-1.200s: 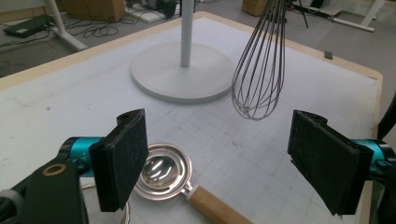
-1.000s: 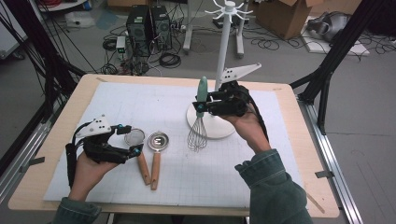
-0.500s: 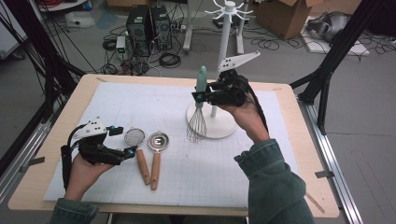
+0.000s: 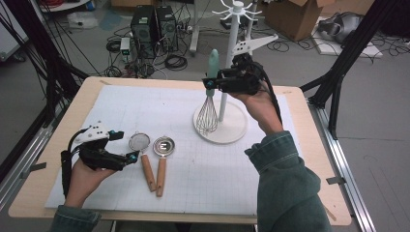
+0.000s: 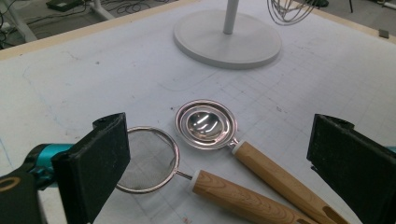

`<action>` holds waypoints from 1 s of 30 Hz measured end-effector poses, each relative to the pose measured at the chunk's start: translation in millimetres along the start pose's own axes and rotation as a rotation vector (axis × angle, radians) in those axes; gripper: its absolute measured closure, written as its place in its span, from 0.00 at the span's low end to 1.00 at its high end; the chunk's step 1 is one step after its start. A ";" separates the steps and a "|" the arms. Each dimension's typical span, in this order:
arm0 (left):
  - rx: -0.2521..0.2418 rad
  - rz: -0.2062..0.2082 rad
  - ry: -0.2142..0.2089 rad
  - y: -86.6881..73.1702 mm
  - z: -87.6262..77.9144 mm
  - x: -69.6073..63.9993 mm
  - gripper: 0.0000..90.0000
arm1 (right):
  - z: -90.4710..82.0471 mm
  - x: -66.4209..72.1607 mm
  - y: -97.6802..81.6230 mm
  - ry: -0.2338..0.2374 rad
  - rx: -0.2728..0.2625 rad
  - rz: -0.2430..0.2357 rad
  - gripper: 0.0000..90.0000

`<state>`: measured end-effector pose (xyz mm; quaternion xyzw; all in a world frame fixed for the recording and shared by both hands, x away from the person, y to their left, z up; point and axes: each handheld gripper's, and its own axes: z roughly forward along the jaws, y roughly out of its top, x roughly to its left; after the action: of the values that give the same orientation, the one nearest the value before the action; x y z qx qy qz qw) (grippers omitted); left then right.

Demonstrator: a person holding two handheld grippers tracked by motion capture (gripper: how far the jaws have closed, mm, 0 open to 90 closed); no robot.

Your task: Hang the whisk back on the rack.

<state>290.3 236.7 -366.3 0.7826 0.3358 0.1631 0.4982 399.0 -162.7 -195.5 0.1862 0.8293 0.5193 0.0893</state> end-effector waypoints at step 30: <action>-0.027 -0.003 0.013 2.1 -8.3 3.2 0.07 | -3.7 -25.5 56.4 -0.122 -0.015 0.060 0.75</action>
<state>288.5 243.9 -361.0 0.7744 0.3377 0.1719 0.5067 433.2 -153.9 -144.5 0.2414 0.8124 0.5158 0.1254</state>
